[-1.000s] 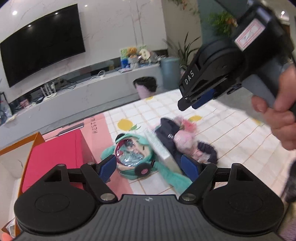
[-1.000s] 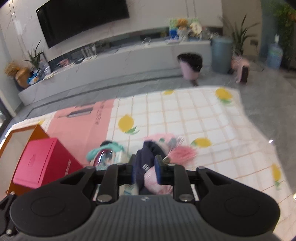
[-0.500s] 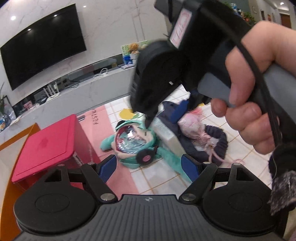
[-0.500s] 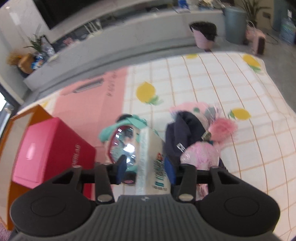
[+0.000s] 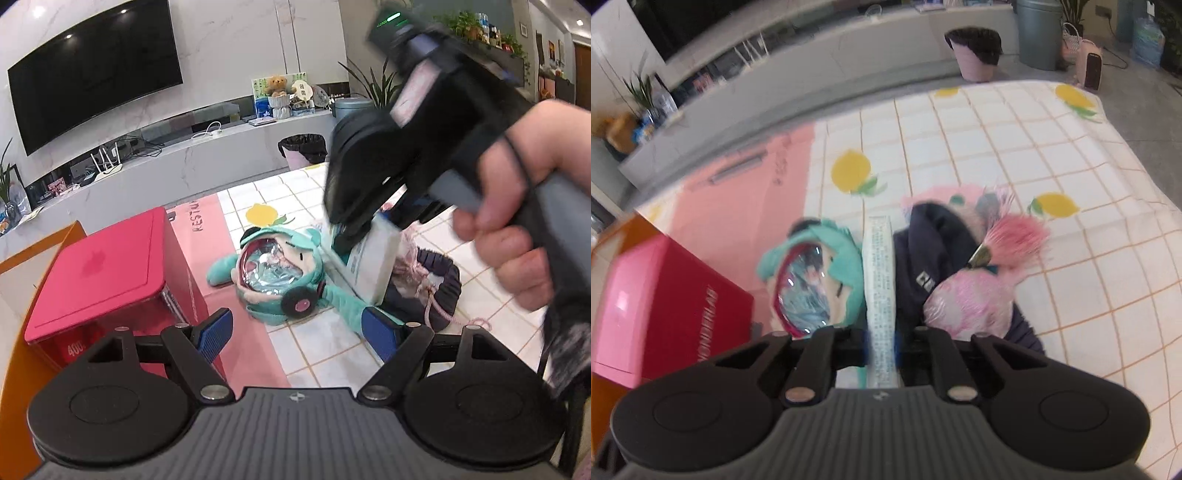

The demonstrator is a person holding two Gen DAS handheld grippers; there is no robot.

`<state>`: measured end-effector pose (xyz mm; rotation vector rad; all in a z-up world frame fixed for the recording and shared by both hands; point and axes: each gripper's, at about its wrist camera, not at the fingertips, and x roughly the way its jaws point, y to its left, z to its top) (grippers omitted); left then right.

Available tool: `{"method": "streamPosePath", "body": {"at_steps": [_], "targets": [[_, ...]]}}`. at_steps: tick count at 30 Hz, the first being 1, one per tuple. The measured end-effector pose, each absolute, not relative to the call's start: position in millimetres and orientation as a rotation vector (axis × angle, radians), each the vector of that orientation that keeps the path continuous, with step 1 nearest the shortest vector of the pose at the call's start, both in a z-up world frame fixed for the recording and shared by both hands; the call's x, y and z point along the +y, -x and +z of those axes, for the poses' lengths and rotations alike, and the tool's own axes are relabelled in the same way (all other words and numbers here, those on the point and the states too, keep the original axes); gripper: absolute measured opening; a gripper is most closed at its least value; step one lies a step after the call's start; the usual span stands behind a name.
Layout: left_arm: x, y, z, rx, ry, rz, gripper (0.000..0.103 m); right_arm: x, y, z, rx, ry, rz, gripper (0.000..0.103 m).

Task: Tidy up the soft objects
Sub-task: 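Grasp the white QR-code tissue packet with the right tool and lift it, then grasp the teal windowed plush with the left tool while the right tool holds the packet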

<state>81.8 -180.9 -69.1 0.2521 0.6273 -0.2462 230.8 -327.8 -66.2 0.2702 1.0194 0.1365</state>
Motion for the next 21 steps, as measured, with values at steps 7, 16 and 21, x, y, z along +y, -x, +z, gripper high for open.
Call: {"method": "streamPosePath", "body": {"at_steps": [7, 16, 21], "targets": [[-180.9, -87.6, -61.8, 0.609, -0.182, -0.269, 0.093, -374.2, -205.7, -24.9, 0.887, -0.295, 0.025, 0.010], [-204.5, -121.9, -75.3, 0.585, -0.192, -0.218, 0.093, -419.0, -190.0, -24.6, 0.869, -0.378, -0.098, 0.010], [-208.5, -145.9, -88.5, 0.609, -0.215, -0.154, 0.093, -410.7, -188.4, -15.9, 0.832, -0.360, -0.055, 0.011]]}}
